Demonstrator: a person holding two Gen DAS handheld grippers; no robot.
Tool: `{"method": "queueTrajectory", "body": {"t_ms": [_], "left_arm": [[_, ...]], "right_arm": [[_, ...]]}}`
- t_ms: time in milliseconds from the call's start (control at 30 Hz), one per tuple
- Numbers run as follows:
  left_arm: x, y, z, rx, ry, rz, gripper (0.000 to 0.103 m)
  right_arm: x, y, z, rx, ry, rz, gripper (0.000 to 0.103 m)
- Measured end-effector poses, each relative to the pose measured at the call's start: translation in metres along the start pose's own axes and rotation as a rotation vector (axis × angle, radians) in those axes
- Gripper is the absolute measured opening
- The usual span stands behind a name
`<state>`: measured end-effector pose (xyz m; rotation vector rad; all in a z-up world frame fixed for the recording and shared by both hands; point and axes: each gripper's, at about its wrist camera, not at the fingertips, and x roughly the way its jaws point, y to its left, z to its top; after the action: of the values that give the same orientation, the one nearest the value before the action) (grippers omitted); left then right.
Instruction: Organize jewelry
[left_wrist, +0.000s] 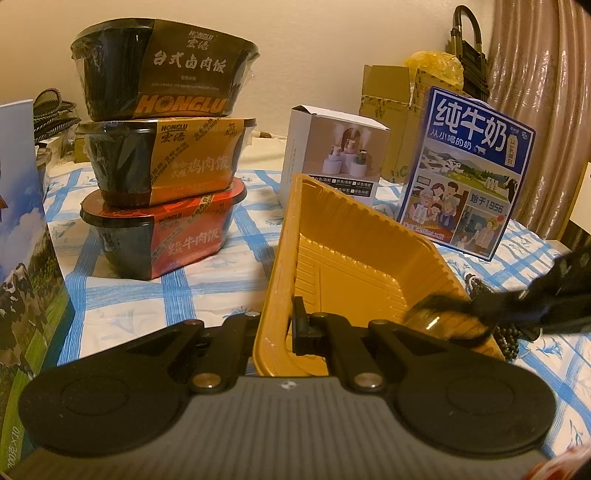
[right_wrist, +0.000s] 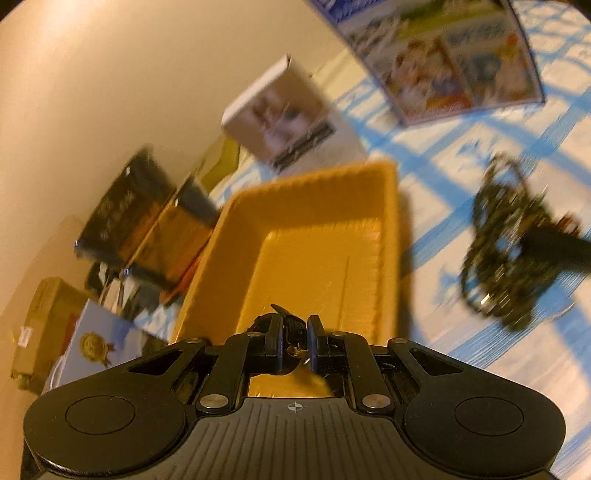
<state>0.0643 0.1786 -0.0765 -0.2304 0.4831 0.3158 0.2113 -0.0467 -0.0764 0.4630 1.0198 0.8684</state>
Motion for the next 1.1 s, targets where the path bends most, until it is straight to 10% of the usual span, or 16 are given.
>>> {"method": "queueTrajectory", "body": {"t_ms": [767,1100], "left_arm": [[0.001,0.006,-0.005,-0.024,0.007,-0.001,0.004],[0.002,0.006,-0.005,-0.019,0.009,0.005,0.004]], "right_arm": [[-0.024,0.018,-0.023,-0.348,0.04,-0.035,0.042],[-0.069,-0.048,-0.003,-0.414,-0.019,-0.302,0.042]]}}
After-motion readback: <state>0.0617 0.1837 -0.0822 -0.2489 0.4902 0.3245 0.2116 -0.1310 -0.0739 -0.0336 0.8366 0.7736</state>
